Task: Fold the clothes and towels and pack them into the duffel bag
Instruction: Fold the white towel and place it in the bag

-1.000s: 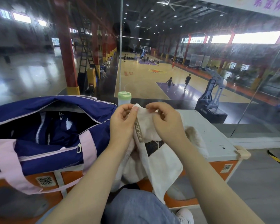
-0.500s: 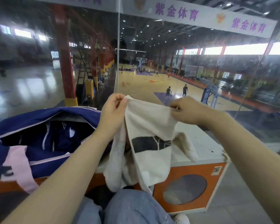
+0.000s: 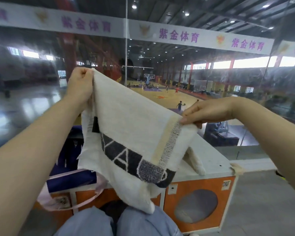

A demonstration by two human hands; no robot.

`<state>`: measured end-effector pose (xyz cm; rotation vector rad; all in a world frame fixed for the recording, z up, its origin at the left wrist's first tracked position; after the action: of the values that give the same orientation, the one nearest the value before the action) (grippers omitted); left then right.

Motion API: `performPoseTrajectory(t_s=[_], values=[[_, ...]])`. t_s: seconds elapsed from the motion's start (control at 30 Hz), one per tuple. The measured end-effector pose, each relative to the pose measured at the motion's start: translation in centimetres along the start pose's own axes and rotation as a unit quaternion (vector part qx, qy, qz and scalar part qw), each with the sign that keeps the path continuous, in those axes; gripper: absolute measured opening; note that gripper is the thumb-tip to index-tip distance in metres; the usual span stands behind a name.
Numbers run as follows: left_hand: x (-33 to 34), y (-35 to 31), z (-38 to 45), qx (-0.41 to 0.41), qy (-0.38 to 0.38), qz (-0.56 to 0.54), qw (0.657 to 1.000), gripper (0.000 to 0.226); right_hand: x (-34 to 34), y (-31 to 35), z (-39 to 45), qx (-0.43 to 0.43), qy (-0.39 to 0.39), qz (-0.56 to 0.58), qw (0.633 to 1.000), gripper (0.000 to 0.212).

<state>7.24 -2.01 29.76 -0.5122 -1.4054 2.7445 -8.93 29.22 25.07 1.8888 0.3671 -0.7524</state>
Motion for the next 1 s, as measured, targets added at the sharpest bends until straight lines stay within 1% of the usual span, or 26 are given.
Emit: performPoseTrajectory(t_s=[0.03, 0.1, 0.17, 0.23, 0.27, 0.3, 0.33, 0.37, 0.43, 0.47, 0.53, 0.57, 0.63, 0.67, 0.77, 0.8, 0.87, 0.9, 0.93, 1.0], values=[[-0.1, 0.1, -0.1, -0.001, 0.005, 0.007, 1.000, 0.037, -0.2, 0.0, -0.1, 0.016, -0.011, -0.036, 0.999, 0.040], [-0.2, 0.7, -0.4, -0.011, 0.007, 0.033, 0.999, 0.031, -1.6, 0.3, -0.3, 0.035, -0.062, -0.120, 0.990, 0.036], [-0.3, 1.3, -0.8, -0.013, 0.005, 0.052, 0.999, 0.030, -3.3, 1.4, -0.7, 0.018, -0.127, -0.180, 0.975, 0.028], [-0.8, 1.2, -1.0, -0.009, -0.016, 0.028, 0.999, 0.025, -4.2, 2.9, -1.5, -0.009, -0.162, -0.199, 0.966, 0.019], [-1.1, 1.2, -1.0, -0.013, -0.032, 0.001, 0.999, 0.019, -4.4, 3.6, -1.8, -0.020, -0.164, -0.198, 0.966, 0.015], [-1.3, 1.2, -1.0, -0.019, -0.048, -0.022, 0.998, 0.015, -4.6, 4.3, -2.2, -0.027, -0.167, -0.204, 0.964, 0.013], [-1.4, 1.1, -1.0, -0.020, -0.062, -0.028, 0.997, 0.014, -5.1, 5.1, -2.5, -0.035, -0.184, -0.232, 0.955, 0.013], [-1.3, 1.0, -1.0, -0.016, -0.066, -0.025, 0.997, 0.014, -5.9, 6.0, -2.8, -0.049, -0.226, -0.272, 0.934, 0.013], [-0.9, 0.9, -1.0, -0.013, -0.058, -0.027, 0.998, 0.016, -7.8, 7.6, -3.5, -0.100, -0.341, -0.332, 0.874, 0.018], [-0.9, 0.8, -0.9, -0.007, -0.062, -0.029, 0.998, 0.017, -8.3, 7.9, -3.5, -0.108, -0.368, -0.341, 0.858, 0.022], [-1.2, 0.5, -0.8, 0.012, -0.091, -0.035, 0.995, 0.016, -8.3, 7.6, -2.7, -0.090, -0.358, -0.335, 0.867, 0.024], [-1.2, 0.4, -0.8, 0.014, -0.096, -0.039, 0.994, 0.016, -8.4, 7.6, -2.6, -0.084, -0.372, -0.321, 0.867, 0.025], [-0.5, 0.7, -0.7, 0.006, -0.089, -0.034, 0.995, 0.015, -9.1, 8.0, -3.0, -0.092, -0.433, -0.283, 0.851, 0.027], [-0.3, 1.0, -0.6, -0.001, -0.088, -0.036, 0.996, 0.016, -9.3, 8.0, -3.0, -0.091, -0.441, -0.273, 0.850, 0.028], [-0.3, 1.2, -0.6, -0.007, -0.095, -0.041, 0.995, 0.020, -9.3, 7.6, -2.7, -0.084, -0.434, -0.256, 0.859, 0.028], [-0.3, 1.1, -0.6, -0.004, -0.100, -0.041, 0.994, 0.021, -9.3, 7.6, -2.9, -0.093, -0.439, -0.240, 0.861, 0.028], [-0.4, 0.9, -0.8, -0.001, -0.116, -0.039, 0.992, 0.017, -9.2, 8.0, -3.3, -0.121, -0.438, -0.215, 0.865, 0.021], [-0.5, 0.8, -0.9, -0.001, -0.125, -0.033, 0.992, 0.014, -9.2, 8.2, -3.4, -0.127, -0.427, -0.215, 0.869, 0.016], [-0.5, 0.8, -0.8, 0.000, -0.132, -0.025, 0.991, 0.012, -9.1, 8.3, -3.4, -0.125, -0.405, -0.213, 0.880, 0.012], [-0.5, 0.7, -0.7, -0.001, -0.135, -0.015, 0.991, 0.016, -8.4, 7.8, -3.0, -0.115, -0.328, -0.171, 0.922, 0.014]])
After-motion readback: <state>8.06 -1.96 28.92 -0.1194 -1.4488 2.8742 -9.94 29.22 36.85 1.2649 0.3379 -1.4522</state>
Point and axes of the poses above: each hand's wrist, its own z-axis towards the middle knuckle, its own x-axis out of the palm, y = z × x, the point moved 8 cm from there along z, towards the middle knuckle, and after that the axes turned 15 degrees about z, right-handed, at the moved point
